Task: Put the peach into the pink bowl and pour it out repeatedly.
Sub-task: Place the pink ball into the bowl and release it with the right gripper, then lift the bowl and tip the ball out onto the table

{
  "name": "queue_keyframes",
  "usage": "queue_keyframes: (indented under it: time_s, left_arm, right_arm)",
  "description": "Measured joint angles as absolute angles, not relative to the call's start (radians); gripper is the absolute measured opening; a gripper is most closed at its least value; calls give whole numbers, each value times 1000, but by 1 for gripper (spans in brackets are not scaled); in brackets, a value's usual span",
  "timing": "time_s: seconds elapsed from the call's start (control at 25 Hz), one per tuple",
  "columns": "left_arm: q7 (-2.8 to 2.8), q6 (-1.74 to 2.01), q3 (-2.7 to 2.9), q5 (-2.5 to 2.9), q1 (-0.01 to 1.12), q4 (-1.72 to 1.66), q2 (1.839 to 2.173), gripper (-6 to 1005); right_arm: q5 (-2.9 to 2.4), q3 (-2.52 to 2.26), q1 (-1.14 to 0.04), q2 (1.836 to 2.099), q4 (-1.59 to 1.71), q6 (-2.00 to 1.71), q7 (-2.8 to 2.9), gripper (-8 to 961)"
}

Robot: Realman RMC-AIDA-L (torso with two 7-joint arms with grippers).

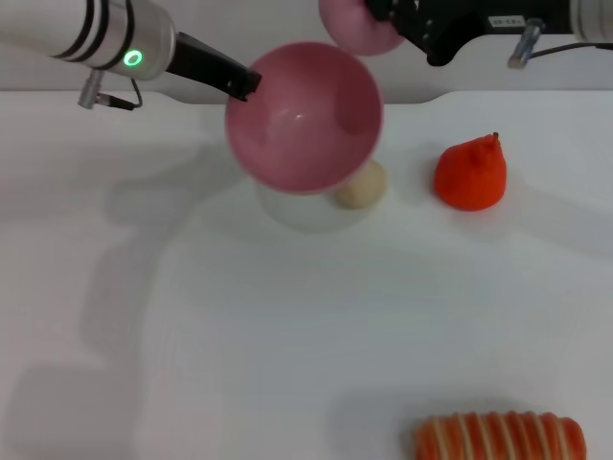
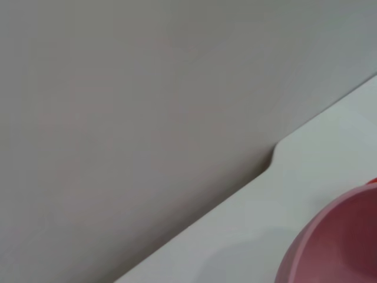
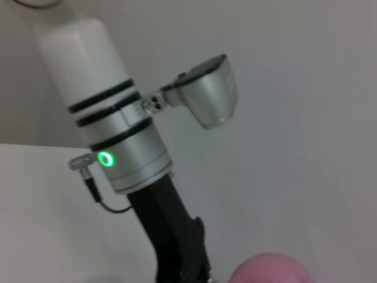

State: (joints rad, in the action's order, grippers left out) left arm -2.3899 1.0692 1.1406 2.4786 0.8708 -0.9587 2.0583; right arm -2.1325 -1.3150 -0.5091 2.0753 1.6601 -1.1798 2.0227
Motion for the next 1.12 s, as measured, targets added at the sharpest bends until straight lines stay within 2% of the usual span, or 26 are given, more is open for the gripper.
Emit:
queue_keyframes:
  time_s: [0.4,0.6,0.92,1.12]
  left_arm:
    - [-2390,1078,1186,2459,891,-962,2059,35]
    - [-2390,1075,1190,2459,893,-962,2058,35]
    - [-2385,1072,1189,2464,889,-958,2056,35]
    - [-2376,1062,1194,2463,883,-958,2056,35]
  right_arm:
    - [-2133,-1323,-572,2073,1496,-1143,2008,158]
    - [-2131,-1321,-576,2072,1494,-1142,2007,380]
    - [-2111,-1313,-563,2073,1517,-1122,2007,395]
    - [-2034,-1298,-498,2075,1563,-1036,1988,400]
